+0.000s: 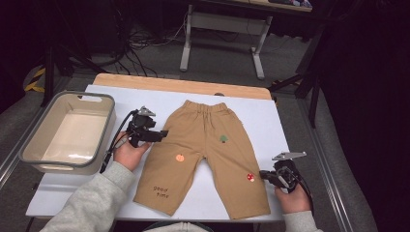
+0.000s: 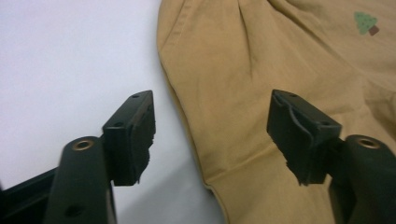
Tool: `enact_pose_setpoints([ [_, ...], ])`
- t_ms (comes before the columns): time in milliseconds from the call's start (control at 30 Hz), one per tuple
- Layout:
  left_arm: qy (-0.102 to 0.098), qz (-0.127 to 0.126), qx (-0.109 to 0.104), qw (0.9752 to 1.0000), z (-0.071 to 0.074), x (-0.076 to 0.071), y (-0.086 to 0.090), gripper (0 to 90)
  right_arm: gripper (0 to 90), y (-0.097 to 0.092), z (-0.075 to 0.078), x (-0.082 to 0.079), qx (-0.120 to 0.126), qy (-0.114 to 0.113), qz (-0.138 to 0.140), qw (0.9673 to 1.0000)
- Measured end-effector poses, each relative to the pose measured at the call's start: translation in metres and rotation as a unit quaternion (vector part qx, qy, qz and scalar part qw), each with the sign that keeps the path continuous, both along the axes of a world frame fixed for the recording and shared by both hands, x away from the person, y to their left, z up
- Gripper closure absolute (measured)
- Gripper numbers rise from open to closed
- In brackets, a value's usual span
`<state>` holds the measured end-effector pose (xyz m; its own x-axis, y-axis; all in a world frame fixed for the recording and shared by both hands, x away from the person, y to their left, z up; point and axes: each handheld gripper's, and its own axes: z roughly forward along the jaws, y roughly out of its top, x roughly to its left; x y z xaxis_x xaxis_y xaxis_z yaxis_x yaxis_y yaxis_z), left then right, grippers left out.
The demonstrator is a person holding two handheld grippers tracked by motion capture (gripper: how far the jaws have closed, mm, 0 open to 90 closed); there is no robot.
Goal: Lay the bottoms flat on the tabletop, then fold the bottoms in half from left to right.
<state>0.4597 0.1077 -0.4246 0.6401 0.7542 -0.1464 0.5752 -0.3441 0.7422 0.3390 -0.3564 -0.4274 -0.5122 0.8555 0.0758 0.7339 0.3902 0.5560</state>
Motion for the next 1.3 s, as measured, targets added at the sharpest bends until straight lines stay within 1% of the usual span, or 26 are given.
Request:
enact_pose_setpoints([
  [33, -0.006, -0.004, -0.001, 1.0000, 0.001, -0.001, 0.000, 31.3, 90.0, -0.001, -0.001, 0.000, 0.001, 0.000, -0.001, 1.0000],
  [67, -0.004, -0.004, -0.003, 1.0000, 0.002, -0.003, 0.000, 30.1, 90.0, -0.002, -0.002, 0.000, 0.005, 0.000, 0.000, 1.0000],
  [133, -0.010, -0.008, -0.007, 0.9999, 0.004, -0.005, 0.001, 27.2, 85.8, 0.000, -0.002, 0.001, 0.009, -0.006, 0.007, 0.9999],
  [167, -0.006, -0.007, -0.013, 0.9999, 0.005, -0.006, 0.002, 26.4, 78.3, 0.001, -0.001, 0.000, 0.007, -0.016, 0.007, 0.9998],
  [200, -0.009, -0.012, -0.019, 0.9997, 0.006, -0.007, 0.003, 25.3, 74.0, 0.002, 0.001, 0.000, 0.010, -0.023, 0.004, 0.9997],
  [233, -0.011, -0.012, -0.024, 0.9996, 0.007, -0.008, 0.004, 24.3, 70.5, 0.003, 0.003, 0.000, 0.019, -0.031, 0.006, 0.9993],
  [267, -0.018, -0.011, -0.024, 0.9995, 0.008, -0.009, 0.006, 23.9, 66.6, 0.004, 0.004, -0.001, 0.024, -0.038, 0.010, 0.9989],
  [300, -0.020, -0.013, -0.030, 0.9993, 0.009, -0.011, 0.007, 23.0, 60.1, 0.006, 0.006, -0.001, 0.024, -0.050, 0.012, 0.9984],
  [333, -0.023, -0.013, -0.031, 0.9992, 0.011, -0.013, 0.009, 22.1, 57.0, 0.008, 0.008, -0.001, 0.025, -0.061, 0.015, 0.9977],
  [367, -0.029, -0.013, -0.037, 0.9988, 0.012, -0.015, 0.010, 21.6, 53.9, 0.010, 0.009, -0.001, 0.028, -0.072, 0.020, 0.9968],
  [400, -0.029, -0.012, -0.039, 0.9987, 0.014, -0.017, 0.012, 21.3, 49.2, 0.013, 0.011, -0.002, 0.033, -0.079, 0.021, 0.9961],
  [433, -0.035, -0.012, -0.040, 0.9985, 0.014, -0.018, 0.014, 20.7, 46.1, 0.016, 0.013, -0.002, 0.034, -0.086, 0.024, 0.9954],
  [467, -0.034, -0.014, -0.045, 0.9983, 0.015, -0.020, 0.015, 20.5, 44.2, 0.018, 0.014, -0.002, 0.038, -0.090, 0.027, 0.9948],
  [533, -0.037, -0.017, -0.046, 0.9981, 0.017, -0.022, 0.017, 20.0, 38.7, 0.022, 0.017, -0.002, 0.051, -0.101, 0.031, 0.9931],
  [567, -0.037, -0.019, -0.046, 0.9980, 0.018, -0.023, 0.018, 19.4, 34.3, 0.025, 0.018, -0.002, 0.061, -0.108, 0.034, 0.9917],
  [633, -0.041, -0.022, -0.046, 0.9978, 0.020, -0.025, 0.018, 19.2, 28.7, 0.030, 0.021, -0.002, 0.068, -0.122, 0.037, 0.9895],
  [733, -0.048, -0.027, -0.050, 0.9972, 0.022, -0.026, 0.020, 18.7, 23.6, 0.035, 0.025, -0.001, 0.084, -0.135, 0.043, 0.9864],
  [800, -0.050, -0.027, -0.049, 0.9972, 0.022, -0.026, 0.020, 18.7, 20.5, 0.040, 0.027, -0.001, 0.094, -0.141, 0.054, 0.9841],
  [867, -0.052, -0.030, -0.047, 0.9971, 0.023, -0.027, 0.021, 18.6, 17.8, 0.044, 0.028, -0.002, 0.093, -0.149, 0.062, 0.9825],
  [1000, -0.054, -0.031, -0.047, 0.9970, 0.024, -0.028, 0.022, 17.6, 14.9, 0.052, 0.030, -0.002, 0.097, -0.150, 0.082, 0.9805],
  [1033, -0.059, -0.033, -0.043, 0.9968, 0.024, -0.028, 0.022, 17.4, 14.7, 0.054, 0.031, -0.002, 0.100, -0.150, 0.088, 0.9796],
  [1100, -0.055, -0.032, -0.044, 0.9970, 0.025, -0.030, 0.022, 17.1, 14.5, 0.056, 0.031, -0.002, 0.102, -0.150, 0.091, 0.9792],
  [1133, -0.056, -0.032, -0.040, 0.9971, 0.025, -0.030, 0.022, 15.4, 13.8, 0.061, 0.032, -0.002, 0.104, -0.153, 0.099, 0.9777],
  [1200, -0.056, -0.034, -0.045, 0.9968, 0.026, -0.031, 0.021, 15.8, 12.2, 0.065, 0.034, -0.002, 0.105, -0.158, 0.105, 0.9761],
  [1233, -0.059, -0.036, -0.042, 0.9967, 0.026, -0.031, 0.022, 15.7, 12.0, 0.066, 0.034, -0.002, 0.106, -0.160, 0.107, 0.9756],
  [1300, -0.057, -0.037, -0.041, 0.9968, 0.026, -0.031, 0.022, 15.8, 11.0, 0.069, 0.036, -0.002, 0.108, -0.161, 0.112, 0.9746],
])
